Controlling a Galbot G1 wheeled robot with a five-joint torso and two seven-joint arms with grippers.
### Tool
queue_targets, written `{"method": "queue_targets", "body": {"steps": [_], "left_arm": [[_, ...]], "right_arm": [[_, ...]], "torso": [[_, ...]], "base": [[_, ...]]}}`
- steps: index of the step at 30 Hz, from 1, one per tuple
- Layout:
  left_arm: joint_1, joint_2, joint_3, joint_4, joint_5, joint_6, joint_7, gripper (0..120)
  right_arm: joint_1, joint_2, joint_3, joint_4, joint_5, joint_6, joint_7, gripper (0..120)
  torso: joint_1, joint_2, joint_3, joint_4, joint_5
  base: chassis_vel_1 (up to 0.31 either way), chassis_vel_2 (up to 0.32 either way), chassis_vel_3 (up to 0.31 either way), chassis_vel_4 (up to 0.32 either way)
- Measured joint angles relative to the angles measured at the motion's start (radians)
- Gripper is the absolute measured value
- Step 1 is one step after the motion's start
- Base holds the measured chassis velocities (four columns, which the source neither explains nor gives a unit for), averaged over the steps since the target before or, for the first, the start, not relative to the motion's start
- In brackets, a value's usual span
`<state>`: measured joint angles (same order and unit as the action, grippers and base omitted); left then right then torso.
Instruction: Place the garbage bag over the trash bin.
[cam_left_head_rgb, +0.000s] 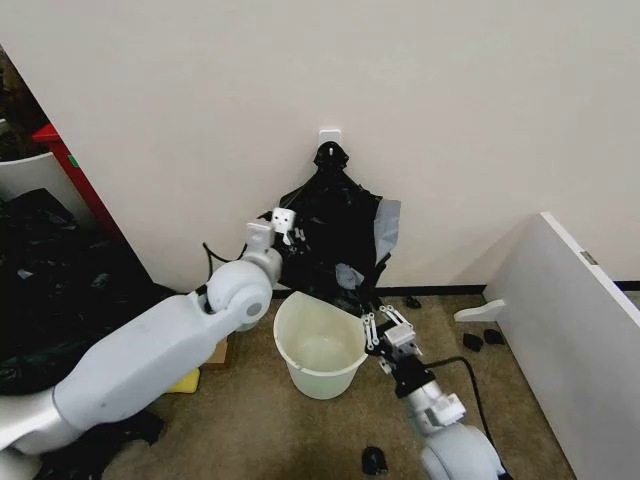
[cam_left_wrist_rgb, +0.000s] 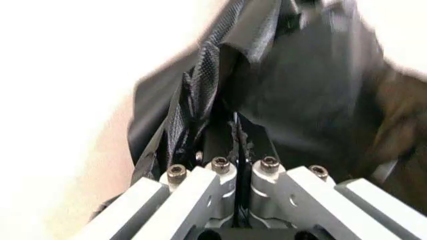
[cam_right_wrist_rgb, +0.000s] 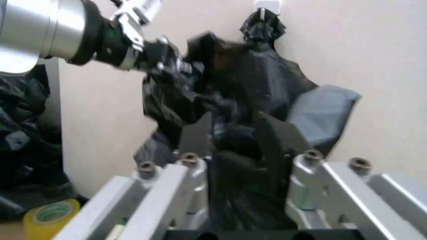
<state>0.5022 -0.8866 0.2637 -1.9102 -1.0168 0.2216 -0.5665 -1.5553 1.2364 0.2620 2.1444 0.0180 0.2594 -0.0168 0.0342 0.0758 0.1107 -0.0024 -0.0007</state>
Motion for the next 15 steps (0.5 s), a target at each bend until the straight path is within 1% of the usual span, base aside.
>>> {"method": "queue_targets", "body": {"steps": [1, 3, 4, 6, 7, 8, 10, 12, 13, 15], "left_arm": [[0.027, -0.001, -0.028, -0.009, 0.01, -0.029, 0.016, 0], [0.071, -0.004, -0.067, -0.019, 0.031, -0.074, 0.038, 0], [0.071, -0.004, -0.067, -0.019, 0.031, -0.074, 0.038, 0], [0.104, -0.009, -0.093, -0.021, 0.052, -0.11, 0.053, 0], [0.111, -0.011, -0.097, -0.022, 0.059, -0.117, 0.055, 0], [0.111, -0.011, -0.097, -0.022, 0.059, -0.117, 0.055, 0], [0.118, -0.012, -0.099, -0.022, 0.067, -0.122, 0.058, 0], [0.121, -0.012, -0.101, -0.024, 0.073, -0.123, 0.061, 0], [0.121, -0.012, -0.101, -0.024, 0.073, -0.123, 0.061, 0], [0.124, -0.01, -0.102, -0.027, 0.077, -0.123, 0.066, 0]], "right_arm": [[-0.026, -0.012, 0.008, 0.022, 0.025, -0.005, -0.001, 30], [-0.065, -0.031, 0.019, 0.066, 0.089, -0.025, 0.001, 39], [-0.065, -0.031, 0.019, 0.066, 0.089, -0.025, 0.001, 39], [-0.071, -0.041, 0.024, 0.108, 0.222, -0.075, 0.023, 50], [-0.053, -0.041, 0.023, 0.114, 0.278, -0.101, 0.04, 53], [-0.053, -0.041, 0.023, 0.114, 0.278, -0.101, 0.04, 53], [-0.003, -0.038, 0.021, 0.11, 0.374, -0.151, 0.073, 63], [0.067, -0.037, 0.018, 0.072, 0.488, -0.208, 0.104, 72], [0.067, -0.037, 0.018, 0.072, 0.488, -0.208, 0.104, 72], [0.149, -0.045, 0.01, 0.023, 0.62, -0.269, 0.122, 82]], "torso": [[0.0, 0.0, 0.0, 0.0, 0.0], [0.0, 0.0, 0.0, -0.0002, 0.0], [0.0, 0.0, 0.0, -0.0002, 0.0], [0.0, 0.0, 0.0, -0.0003, -0.0002], [0.0, 0.0, 0.0, -0.0003, 0.0], [0.0, 0.0, 0.0, -0.0003, 0.0], [0.0, 0.0, 0.0, -0.0001, 0.0002], [0.0, 0.0, 0.0, -0.0001, 0.0002], [0.0, 0.0, 0.0, -0.0001, 0.0002], [0.0, 0.0, 0.0, 0.0001, 0.0003]], "base": [[0.0, 0.0, 0.0, 0.0], [0.0, 0.0, 0.0, 0.0], [0.0, 0.0, 0.0, 0.0], [0.0, 0.0, 0.0, 0.0], [0.0, 0.0, 0.0, 0.0], [0.0, 0.0, 0.0, 0.0], [0.0, 0.0, 0.0, 0.0], [0.0, 0.0, 0.0, 0.0], [0.0, 0.0, 0.0, 0.0], [0.0, 0.0, 0.0, 0.0]]}}
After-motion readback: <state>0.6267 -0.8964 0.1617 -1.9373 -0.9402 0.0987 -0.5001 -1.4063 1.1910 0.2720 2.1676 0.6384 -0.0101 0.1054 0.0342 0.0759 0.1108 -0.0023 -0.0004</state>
